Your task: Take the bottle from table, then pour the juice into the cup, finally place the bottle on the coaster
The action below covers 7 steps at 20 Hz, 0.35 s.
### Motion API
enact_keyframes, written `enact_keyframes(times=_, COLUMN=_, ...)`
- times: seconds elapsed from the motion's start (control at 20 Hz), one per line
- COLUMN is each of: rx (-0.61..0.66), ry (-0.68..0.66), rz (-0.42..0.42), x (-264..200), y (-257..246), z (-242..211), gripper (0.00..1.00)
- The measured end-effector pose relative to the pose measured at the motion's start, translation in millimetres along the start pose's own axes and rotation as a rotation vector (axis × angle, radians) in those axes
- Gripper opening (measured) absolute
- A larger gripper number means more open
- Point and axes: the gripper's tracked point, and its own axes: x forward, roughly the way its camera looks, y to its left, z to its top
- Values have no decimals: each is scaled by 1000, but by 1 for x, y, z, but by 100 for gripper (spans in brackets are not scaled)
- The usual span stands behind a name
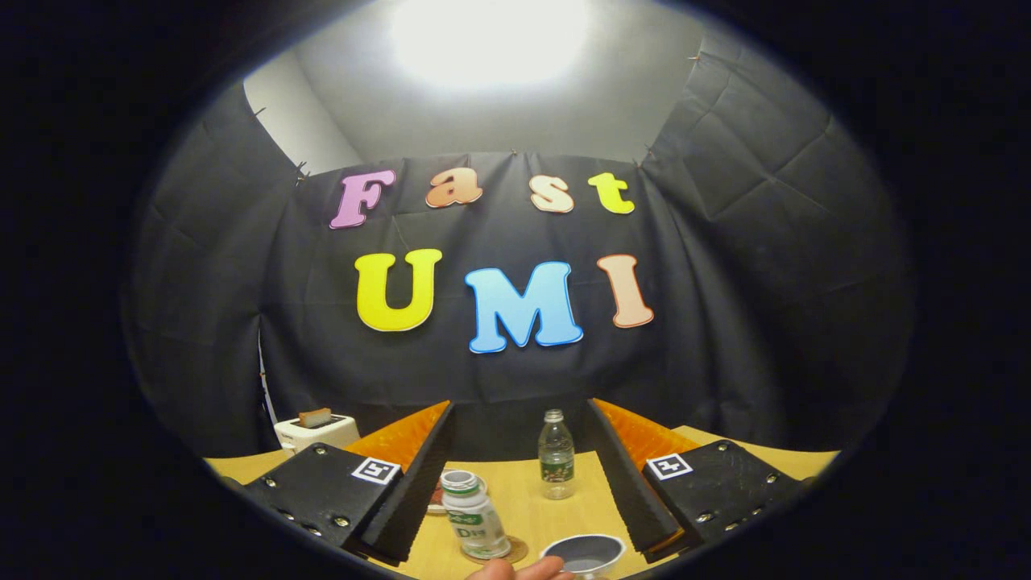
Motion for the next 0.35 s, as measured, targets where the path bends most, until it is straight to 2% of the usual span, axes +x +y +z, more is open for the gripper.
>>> enact_keyframes(times=0.25, rx=-64, ry=-7, rz=-129, x=-8, y=-122, z=-21, gripper=96)
enact_keyframes(times=0.35, rx=-70, ry=-1, rz=-148, x=-12, y=-159, z=-33, gripper=96)
